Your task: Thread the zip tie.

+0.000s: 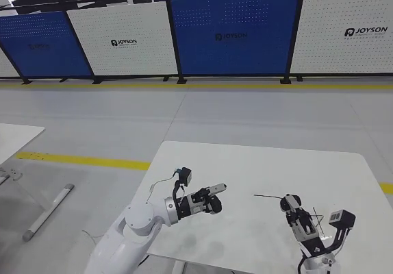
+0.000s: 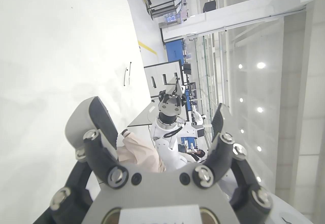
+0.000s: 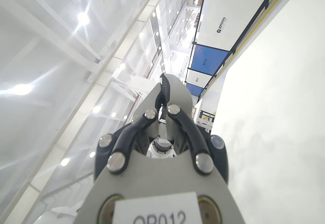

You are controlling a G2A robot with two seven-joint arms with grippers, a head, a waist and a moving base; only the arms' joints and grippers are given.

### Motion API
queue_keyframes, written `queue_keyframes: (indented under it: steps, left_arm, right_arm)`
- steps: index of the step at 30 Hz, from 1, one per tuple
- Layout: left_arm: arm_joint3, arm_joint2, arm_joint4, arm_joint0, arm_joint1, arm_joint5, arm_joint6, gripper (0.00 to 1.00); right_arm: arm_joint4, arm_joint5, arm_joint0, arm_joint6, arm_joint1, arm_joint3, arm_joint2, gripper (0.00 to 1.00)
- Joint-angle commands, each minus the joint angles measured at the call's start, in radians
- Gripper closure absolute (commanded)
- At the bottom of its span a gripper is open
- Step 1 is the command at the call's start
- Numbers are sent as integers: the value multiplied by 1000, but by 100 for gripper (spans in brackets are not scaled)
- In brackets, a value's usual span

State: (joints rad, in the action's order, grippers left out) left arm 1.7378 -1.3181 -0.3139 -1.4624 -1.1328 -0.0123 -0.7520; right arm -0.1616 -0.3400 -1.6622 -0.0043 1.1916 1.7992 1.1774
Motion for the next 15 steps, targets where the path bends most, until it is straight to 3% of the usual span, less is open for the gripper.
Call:
queue_keyframes:
  steps: [1,5,15]
  left_arm:
    - [0,0,0,0,0,0,0,0]
    - [0,0,0,0,0,0,0,0]
    - [0,0,0,0,0,0,0,0]
  right_arm:
    - [43,0,35,-63,14,-32,-50,100]
    - [123,30,96,-130,40,-117,-151,100]
    - [123,30,96,-130,40,-117,-151,100]
